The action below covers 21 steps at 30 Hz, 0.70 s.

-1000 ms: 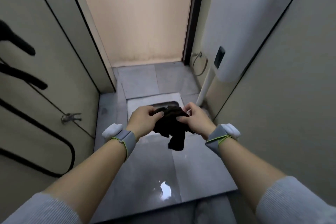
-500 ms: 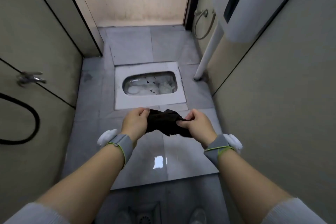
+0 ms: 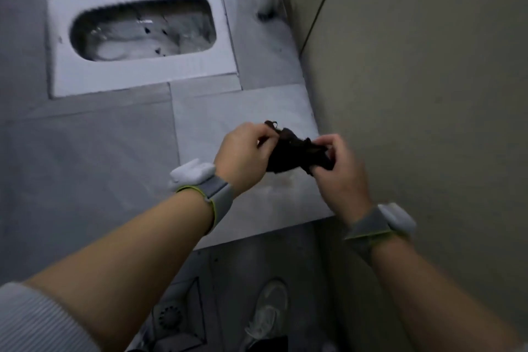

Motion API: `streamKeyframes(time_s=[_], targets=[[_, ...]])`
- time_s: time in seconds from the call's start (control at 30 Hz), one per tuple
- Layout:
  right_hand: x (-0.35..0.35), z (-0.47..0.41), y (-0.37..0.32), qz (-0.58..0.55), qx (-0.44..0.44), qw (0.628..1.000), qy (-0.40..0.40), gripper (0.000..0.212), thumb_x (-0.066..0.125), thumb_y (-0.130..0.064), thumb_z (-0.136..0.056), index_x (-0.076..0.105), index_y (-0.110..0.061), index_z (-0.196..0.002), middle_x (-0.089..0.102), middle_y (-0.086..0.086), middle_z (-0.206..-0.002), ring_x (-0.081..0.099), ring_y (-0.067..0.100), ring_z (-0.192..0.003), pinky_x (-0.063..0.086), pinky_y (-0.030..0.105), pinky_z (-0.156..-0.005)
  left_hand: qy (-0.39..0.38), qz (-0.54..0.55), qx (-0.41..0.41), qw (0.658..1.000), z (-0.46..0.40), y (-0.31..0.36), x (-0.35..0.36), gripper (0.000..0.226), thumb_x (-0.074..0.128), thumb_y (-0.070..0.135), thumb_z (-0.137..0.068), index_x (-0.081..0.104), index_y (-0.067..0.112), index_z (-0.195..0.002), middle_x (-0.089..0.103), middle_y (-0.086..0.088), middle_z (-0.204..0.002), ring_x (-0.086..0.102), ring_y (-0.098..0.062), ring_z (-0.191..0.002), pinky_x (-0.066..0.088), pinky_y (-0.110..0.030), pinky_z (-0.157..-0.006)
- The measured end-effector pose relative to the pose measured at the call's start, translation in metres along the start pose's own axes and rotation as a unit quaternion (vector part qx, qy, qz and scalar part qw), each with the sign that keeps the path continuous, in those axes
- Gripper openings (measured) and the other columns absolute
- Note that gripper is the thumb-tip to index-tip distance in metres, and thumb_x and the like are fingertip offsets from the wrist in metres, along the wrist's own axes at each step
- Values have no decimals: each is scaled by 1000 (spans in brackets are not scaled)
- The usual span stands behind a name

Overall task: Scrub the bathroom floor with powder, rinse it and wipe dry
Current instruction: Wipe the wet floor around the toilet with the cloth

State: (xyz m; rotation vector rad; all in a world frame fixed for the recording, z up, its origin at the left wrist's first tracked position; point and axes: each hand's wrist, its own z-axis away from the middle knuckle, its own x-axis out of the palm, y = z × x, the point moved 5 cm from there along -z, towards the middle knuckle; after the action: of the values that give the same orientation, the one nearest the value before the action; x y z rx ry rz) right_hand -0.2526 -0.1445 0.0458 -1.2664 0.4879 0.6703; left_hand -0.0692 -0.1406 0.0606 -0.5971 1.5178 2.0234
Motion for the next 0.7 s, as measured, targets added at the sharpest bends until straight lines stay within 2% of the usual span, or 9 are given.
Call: streamKeyframes(time_s=[0.03,0.1,0.13,0.17,0.3,0.4,0.47,0.6,0.7], targets=[[12,9,28,56,13,998,-24,40,64,-3,-73,58,-23,-108,56,0,-99,53,22,-96,44,32,-80,-51,-40,15,998,4,-12,26,21,52,19,-94,68,20,-108,64,-7,-104,58,-24,-95,35,-24,-75],[43,31,84,176,66,976,-107,45,64,-11,-75,56,-22,-118,44,7,-117,42,30,-113,37,37,-99,-181,-132,11,975,17,-44,75,31,51,20,-93,62,26,-120,60,-7,-115,57,-27,-105,41,-27,-85],[56,38,106,204,87,966,-134,47,64,-18,-78,55,-23,-124,38,8,-126,36,31,-120,33,39,-106,-222,-166,0,961,21,-60,93,35,51,21,-92,59,29,-125,58,-4,-120,55,-27,-111,44,-31,-91],[68,40,120,204,91,965,-139,49,63,-24,-81,53,-23,-129,33,8,-134,31,31,-127,29,40,-111,-231,-191,-2,954,23,-72,105,39,50,21,-91,55,31,-128,56,-2,-125,53,-26,-115,45,-35,-94],[119,14,121,177,-29,982,-67,62,49,-39,-91,36,-20,-148,16,8,-159,12,26,-146,13,42,-120,-179,-264,45,947,15,-105,127,52,47,16,-87,45,31,-137,49,4,-139,41,-21,-131,37,-37,-104],[166,4,134,235,-43,970,-52,69,36,-48,-95,17,-18,-155,5,6,-163,1,23,-150,8,48,-121,-172,-302,17,938,15,-136,141,58,39,23,-94,22,35,-148,22,5,-157,12,-20,-147,19,-43,-116],[180,15,149,289,-74,954,-41,70,32,-48,-95,19,-14,-154,9,7,-163,4,23,-150,11,49,-120,-171,-331,-2,928,17,-146,149,57,31,34,-98,7,42,-149,5,7,-161,-2,-22,-148,14,-50,-115],[160,7,190,342,-190,920,-25,64,36,-38,-95,28,-8,-151,22,9,-160,19,24,-148,23,48,-116,-158,-348,0,924,15,-162,168,61,29,54,-95,-8,52,-144,-14,15,-159,-16,-25,-146,13,-69,-106],[127,-15,216,348,-143,927,17,61,31,-34,-97,27,-5,-151,23,12,-159,20,25,-148,27,45,-115,-136,-357,14,924,17,-169,172,63,28,57,-94,-12,53,-143,-16,15,-158,-20,-24,-146,11,-73,-104]])
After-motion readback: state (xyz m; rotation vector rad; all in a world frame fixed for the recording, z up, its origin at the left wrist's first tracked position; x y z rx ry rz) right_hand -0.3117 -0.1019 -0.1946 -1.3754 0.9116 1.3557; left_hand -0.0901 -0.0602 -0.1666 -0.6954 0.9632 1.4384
